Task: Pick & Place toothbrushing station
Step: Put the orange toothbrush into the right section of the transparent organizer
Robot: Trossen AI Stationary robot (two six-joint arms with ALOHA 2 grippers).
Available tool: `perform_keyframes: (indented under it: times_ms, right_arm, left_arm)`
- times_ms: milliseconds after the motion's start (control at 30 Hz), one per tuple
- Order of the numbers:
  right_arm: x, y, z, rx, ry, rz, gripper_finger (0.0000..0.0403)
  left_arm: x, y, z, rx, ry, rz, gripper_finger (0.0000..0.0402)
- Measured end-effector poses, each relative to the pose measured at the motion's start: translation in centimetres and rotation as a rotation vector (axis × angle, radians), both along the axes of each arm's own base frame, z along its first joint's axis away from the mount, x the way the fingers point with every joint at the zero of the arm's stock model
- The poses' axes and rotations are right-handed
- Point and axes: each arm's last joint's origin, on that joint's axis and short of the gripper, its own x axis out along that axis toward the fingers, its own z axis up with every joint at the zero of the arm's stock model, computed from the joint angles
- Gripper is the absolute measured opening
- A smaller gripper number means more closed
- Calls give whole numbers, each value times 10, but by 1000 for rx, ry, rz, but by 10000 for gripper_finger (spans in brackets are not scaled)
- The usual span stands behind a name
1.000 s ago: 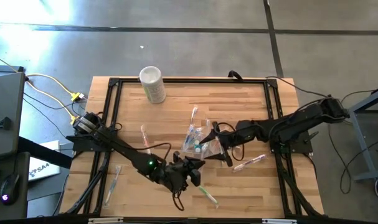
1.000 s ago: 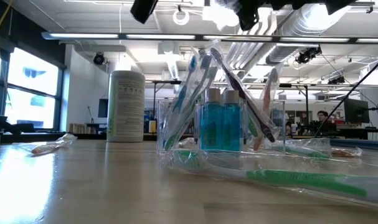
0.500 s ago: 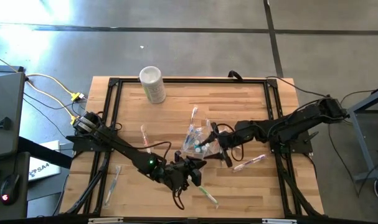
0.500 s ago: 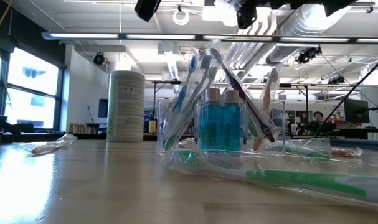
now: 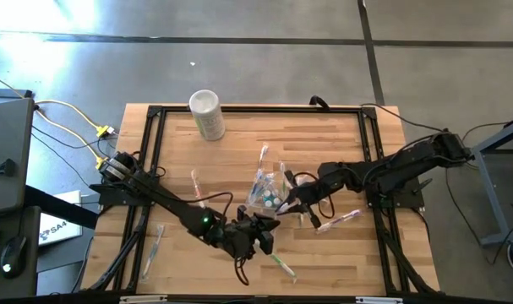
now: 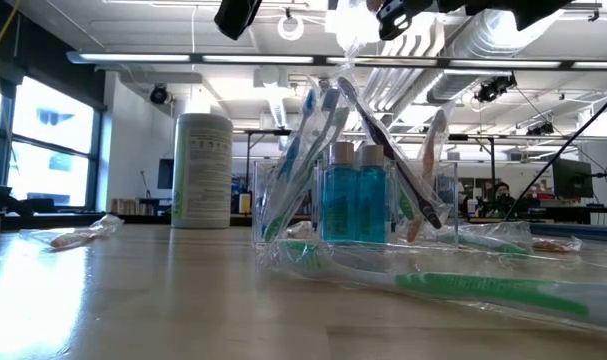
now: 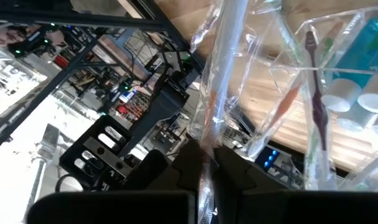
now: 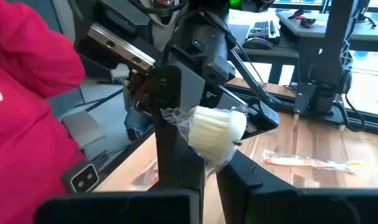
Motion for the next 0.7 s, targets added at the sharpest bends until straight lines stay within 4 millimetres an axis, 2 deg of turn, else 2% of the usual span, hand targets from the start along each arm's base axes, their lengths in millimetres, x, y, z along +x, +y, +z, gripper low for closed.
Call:
perform_keyframes:
  times_ms: [167,467,700]
  right_arm:
    - [0,-1,0,-5,0,7,12]
    - [0,-2,-2,-26,9,-11,8]
    - [-13,-2,-9,-46,176,2,8]
  left_arm:
    - [1,2,-1,-32,9,-2,39]
    - [-1,3,-6,-155,15,47,145]
    - [-8,-5,-8,-99,42,42,180]
